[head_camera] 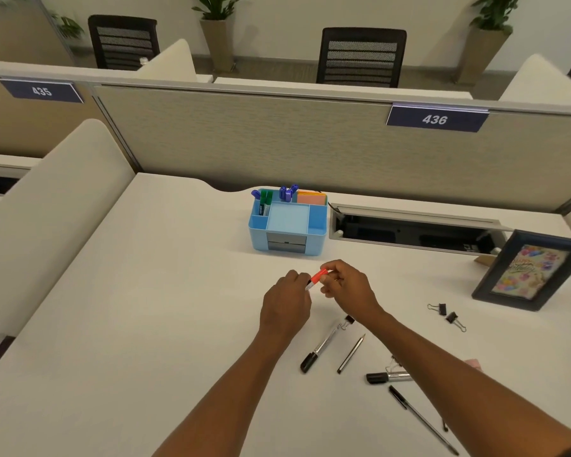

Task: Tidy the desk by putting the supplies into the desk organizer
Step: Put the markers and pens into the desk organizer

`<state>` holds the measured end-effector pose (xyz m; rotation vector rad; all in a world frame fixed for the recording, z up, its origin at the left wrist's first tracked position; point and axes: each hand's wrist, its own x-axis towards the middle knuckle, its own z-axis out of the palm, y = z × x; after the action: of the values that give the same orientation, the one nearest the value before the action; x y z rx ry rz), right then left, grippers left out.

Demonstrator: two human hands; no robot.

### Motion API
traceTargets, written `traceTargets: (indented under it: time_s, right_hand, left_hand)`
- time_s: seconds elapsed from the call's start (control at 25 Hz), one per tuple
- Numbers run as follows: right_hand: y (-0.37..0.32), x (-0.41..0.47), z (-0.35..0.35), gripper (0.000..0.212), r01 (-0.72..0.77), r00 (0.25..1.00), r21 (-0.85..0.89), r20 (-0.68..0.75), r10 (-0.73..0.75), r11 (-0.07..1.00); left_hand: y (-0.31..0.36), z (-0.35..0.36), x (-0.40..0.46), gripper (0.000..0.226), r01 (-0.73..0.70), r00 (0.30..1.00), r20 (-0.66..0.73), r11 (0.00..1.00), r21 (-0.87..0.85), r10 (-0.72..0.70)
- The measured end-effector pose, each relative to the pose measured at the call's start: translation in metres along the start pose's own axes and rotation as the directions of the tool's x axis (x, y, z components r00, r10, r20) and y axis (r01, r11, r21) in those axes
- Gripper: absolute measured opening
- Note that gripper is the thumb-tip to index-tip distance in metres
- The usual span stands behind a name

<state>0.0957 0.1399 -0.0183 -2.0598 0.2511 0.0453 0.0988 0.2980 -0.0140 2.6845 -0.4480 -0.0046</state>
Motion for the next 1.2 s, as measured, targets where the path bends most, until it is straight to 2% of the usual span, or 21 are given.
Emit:
traceTargets:
  time_s: [0.16, 0.36, 0.68, 0.88, 1.2]
  right_hand:
    - [-0.026, 0.019, -0.006, 0.012, 0.005, 1.0, 0.153, -0.013, -0.003, 0.988]
    - [-0.058, 0.057, -0.015, 0.015, 0.094, 0.992, 0.166, -0.096, -0.079, 0.982]
    - [-0.119, 0.139, -0.017, 0.013, 0.263, 0.943, 0.176, -0.253, -0.214, 0.949]
    - [-0.132, 0.171, 0.01, 0.012, 0.336, 0.923, 0.019, -0.207, -0.326, 0.942]
    - [-0.115, 0.198, 0.054, 0.009, 0.355, 0.928, -0.251, -0.025, -0.373, 0.9]
  left_hand:
    - [-0.002, -0.009, 0.016, 0.027, -0.031, 0.996, -0.08, 0.999, -0.032, 0.028]
    - [-0.016, -0.033, 0.047, 0.041, -0.036, 0.99, -0.14, 0.991, -0.129, 0.017]
    - [-0.076, -0.036, 0.087, 0.065, 0.128, 0.989, 0.077, 0.992, 0.021, -0.129]
    - [-0.088, -0.024, 0.083, 0.067, 0.113, 0.989, 0.095, 0.993, 0.033, -0.115]
    - [-0.091, -0.019, 0.086, 0.059, 0.152, 0.988, 0.05, 0.988, -0.042, -0.15]
